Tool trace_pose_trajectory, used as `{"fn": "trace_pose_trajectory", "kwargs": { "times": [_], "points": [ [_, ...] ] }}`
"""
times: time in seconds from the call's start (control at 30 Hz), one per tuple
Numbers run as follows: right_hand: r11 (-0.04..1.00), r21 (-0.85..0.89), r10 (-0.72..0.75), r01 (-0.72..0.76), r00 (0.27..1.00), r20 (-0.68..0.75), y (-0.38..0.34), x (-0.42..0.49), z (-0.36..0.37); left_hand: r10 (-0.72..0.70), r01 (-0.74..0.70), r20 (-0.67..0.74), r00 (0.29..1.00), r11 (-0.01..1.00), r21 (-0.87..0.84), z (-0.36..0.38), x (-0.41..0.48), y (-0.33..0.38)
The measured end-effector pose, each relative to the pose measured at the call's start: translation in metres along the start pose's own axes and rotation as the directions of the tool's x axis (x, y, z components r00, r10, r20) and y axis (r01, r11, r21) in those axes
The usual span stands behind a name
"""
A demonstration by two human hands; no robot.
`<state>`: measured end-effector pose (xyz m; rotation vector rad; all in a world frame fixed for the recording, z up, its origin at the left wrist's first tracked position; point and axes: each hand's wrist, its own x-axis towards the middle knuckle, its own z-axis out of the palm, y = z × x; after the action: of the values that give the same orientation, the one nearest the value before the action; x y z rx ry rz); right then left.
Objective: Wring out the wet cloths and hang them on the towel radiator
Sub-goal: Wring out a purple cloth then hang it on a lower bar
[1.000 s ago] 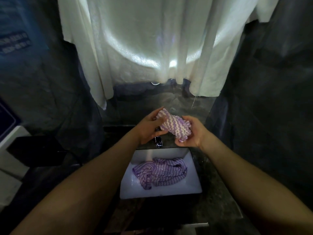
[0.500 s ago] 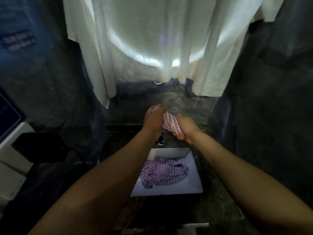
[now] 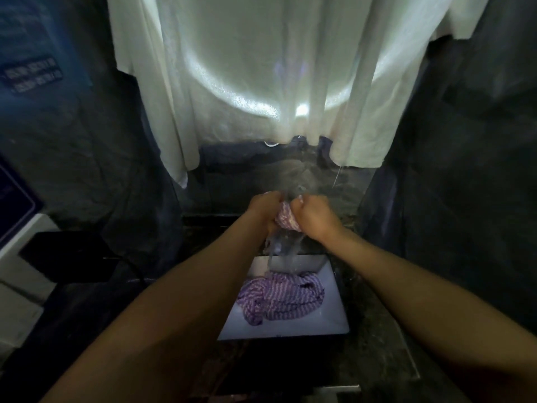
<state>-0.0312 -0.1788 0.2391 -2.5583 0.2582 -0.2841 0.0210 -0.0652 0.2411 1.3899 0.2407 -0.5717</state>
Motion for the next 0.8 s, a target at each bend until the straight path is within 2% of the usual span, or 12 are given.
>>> {"fn": "trace_pose_trajectory", "kwargs": {
  "times": [0.1, 0.17, 0.3, 0.37, 0.43, 0.47, 0.5, 0.57, 0.6, 0.63, 0.7, 0.8],
  "points": [
    [0.991, -0.111, -0.058, 0.069, 0.993, 0.101, 0.001, 0.004, -0.006, -0.023, 0.021, 0.017, 1.000, 0.995, 0.098, 0.003, 0.003, 0.007],
    [0.981, -0.137, -0.132, 0.141, 0.988, 0.078, 0.002, 0.006, -0.007, -0.051, 0.050, 0.011, 0.999, 0.991, 0.125, 0.005, 0.001, 0.009],
    [0.961, -0.218, -0.163, 0.168, 0.986, 0.042, 0.013, 0.008, 0.003, -0.101, 0.096, 0.038, 0.994, 0.989, 0.116, 0.007, 0.006, 0.003],
    [0.985, -0.140, -0.102, 0.101, 0.995, 0.001, 0.016, 0.008, 0.004, -0.099, 0.097, 0.062, 0.993, 0.995, 0.027, 0.005, 0.012, -0.003],
    [0.994, 0.064, 0.083, -0.085, 0.996, 0.045, 0.016, 0.008, 0.001, -0.078, 0.090, 0.101, 0.992, 0.988, -0.125, 0.003, 0.007, -0.008],
    [0.938, 0.229, 0.232, -0.260, 0.962, 0.143, 0.018, 0.010, -0.001, -0.040, 0.066, 0.140, 0.989, 0.980, -0.189, 0.002, -0.005, -0.004],
    [0.800, 0.393, 0.357, -0.454, 0.886, 0.297, 0.020, 0.011, -0.003, 0.003, 0.042, 0.179, 0.984, 0.968, -0.246, 0.000, -0.010, -0.002],
    [0.439, 0.590, 0.373, -0.678, 0.735, 0.566, 0.026, 0.011, -0.012, 0.052, 0.039, 0.286, 0.957, 0.952, -0.303, -0.005, -0.004, -0.003],
    [0.317, 0.638, 0.334, -0.702, 0.712, 0.618, 0.030, 0.012, -0.016, 0.073, 0.023, 0.313, 0.947, 0.956, -0.292, -0.007, -0.003, -0.002],
    [0.263, 0.654, 0.308, -0.710, 0.704, 0.640, 0.033, 0.013, -0.019, 0.096, 0.001, 0.339, 0.936, 0.961, -0.275, -0.010, -0.002, -0.002],
    [0.254, 0.633, 0.265, -0.731, 0.682, 0.681, 0.035, 0.011, -0.026, 0.140, -0.065, 0.388, 0.911, 0.978, -0.201, -0.012, 0.000, -0.005],
    [0.237, 0.636, 0.263, -0.734, 0.679, 0.686, 0.032, 0.009, -0.030, 0.233, -0.188, 0.340, 0.911, 0.969, -0.161, -0.013, 0.005, -0.010]
  ]
}}
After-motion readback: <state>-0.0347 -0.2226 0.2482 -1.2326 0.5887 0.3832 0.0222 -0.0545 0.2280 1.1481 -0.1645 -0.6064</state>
